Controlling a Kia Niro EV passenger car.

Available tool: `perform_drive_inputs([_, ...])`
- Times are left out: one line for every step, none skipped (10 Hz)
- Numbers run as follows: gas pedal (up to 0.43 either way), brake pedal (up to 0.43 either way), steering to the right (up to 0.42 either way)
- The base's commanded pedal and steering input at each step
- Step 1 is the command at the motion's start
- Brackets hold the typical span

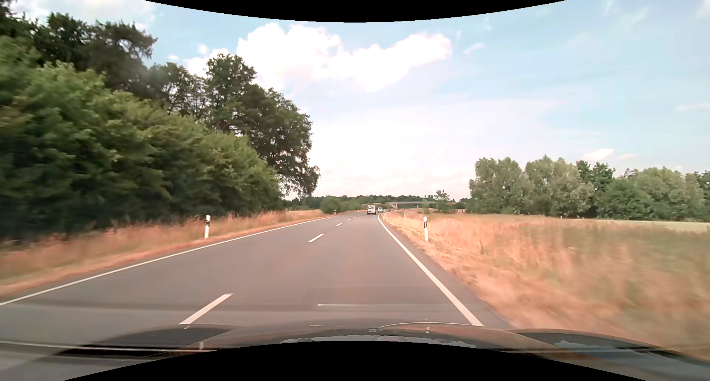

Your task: Follow the waypoints while adhering to traffic rules and regulations

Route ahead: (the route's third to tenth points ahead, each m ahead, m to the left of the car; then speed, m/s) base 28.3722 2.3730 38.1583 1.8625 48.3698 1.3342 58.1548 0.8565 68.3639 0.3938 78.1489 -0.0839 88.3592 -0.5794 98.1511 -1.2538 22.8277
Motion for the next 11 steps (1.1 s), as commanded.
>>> perform_drive_inputs([0.22, 0.0, 0.001])
perform_drive_inputs([0.22, 0.0, 0.001])
perform_drive_inputs([0.22, 0.0, 0.002])
perform_drive_inputs([0.22, 0.0, 0.003])
perform_drive_inputs([0.22, 0.0, 0.005])
perform_drive_inputs([0.22, 0.0, 0.005])
perform_drive_inputs([0.209, 0.0, 0.005])
perform_drive_inputs([0.209, 0.0, 0.005])
perform_drive_inputs([0.209, 0.0, 0.004])
perform_drive_inputs([0.209, 0.0, 0.004])
perform_drive_inputs([0.209, 0.0, 0.004])
